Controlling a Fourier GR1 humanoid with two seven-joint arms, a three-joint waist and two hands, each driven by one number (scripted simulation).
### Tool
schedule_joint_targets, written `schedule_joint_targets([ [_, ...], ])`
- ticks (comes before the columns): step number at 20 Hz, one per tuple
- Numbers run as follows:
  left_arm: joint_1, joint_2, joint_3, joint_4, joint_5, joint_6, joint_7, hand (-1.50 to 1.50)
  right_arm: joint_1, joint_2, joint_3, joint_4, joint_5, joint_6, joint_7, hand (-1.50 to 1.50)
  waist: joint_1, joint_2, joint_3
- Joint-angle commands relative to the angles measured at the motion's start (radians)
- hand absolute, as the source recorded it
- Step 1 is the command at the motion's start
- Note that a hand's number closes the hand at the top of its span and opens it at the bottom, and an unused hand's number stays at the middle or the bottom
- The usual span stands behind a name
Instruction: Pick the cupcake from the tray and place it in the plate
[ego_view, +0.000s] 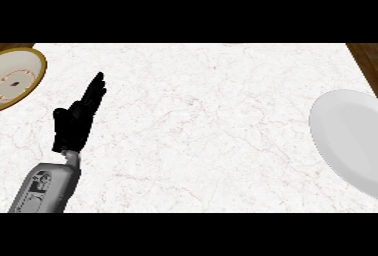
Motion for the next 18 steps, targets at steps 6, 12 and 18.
schedule_joint_targets([
  [6,-0.029,-0.017,0.005,0.058,-0.031,-0.007,-0.038,0.00,-0.149,0.151,0.144,0.204,0.205,-0.148,0.119,1.50,0.011,0.004,0.000],
  [12,0.014,-0.046,-0.004,0.011,-0.050,0.007,-0.025,0.00,-0.195,0.253,0.145,0.326,0.202,-0.139,0.107,-1.50,0.004,0.000,0.000],
  [18,-0.003,-0.022,0.029,-0.002,-0.030,-0.022,0.002,0.00,-0.263,0.257,0.054,0.453,0.102,-0.037,-0.023,-1.50,0.006,0.001,0.001],
])
